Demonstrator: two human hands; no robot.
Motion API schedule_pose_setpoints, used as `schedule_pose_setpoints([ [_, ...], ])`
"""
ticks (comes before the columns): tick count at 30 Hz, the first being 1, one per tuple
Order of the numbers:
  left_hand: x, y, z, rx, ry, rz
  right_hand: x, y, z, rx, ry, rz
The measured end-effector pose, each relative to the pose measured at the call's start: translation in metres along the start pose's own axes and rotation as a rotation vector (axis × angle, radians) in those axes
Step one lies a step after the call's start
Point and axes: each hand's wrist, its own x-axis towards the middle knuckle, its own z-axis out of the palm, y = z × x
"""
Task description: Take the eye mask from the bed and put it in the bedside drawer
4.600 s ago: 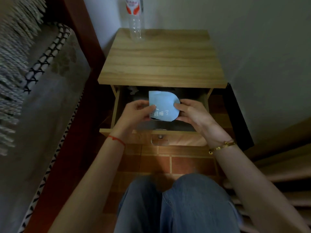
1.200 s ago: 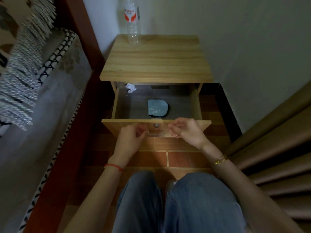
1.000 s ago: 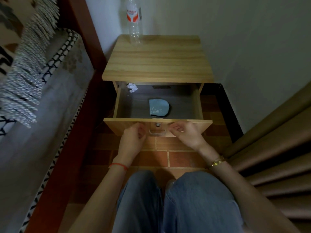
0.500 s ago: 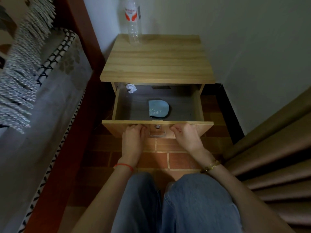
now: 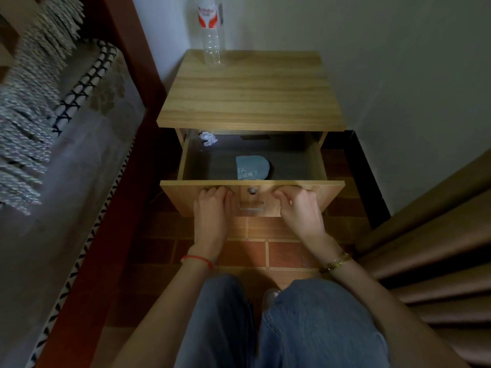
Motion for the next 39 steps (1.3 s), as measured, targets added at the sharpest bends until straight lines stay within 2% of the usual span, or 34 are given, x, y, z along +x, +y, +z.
schedule_pose_setpoints([
  [18, 0.091, 0.001, 0.012, -0.024, -0.031, 0.001, 0.085, 0.003, 0.004, 0.099, 0.002, 0.017],
  [30, 0.128, 0.004, 0.027, 0.100, -0.109, 0.093, 0.122, 0.016, 0.013, 0.086, -0.082, -0.107],
  [36, 0.134, 0.003, 0.030, 0.104, -0.107, 0.083, 0.127, 0.019, 0.019, 0.067, -0.104, -0.083],
  [39, 0.131, 0.001, 0.027, 0.108, -0.163, 0.090, 0.122, 0.017, 0.017, 0.068, -0.167, -0.055],
])
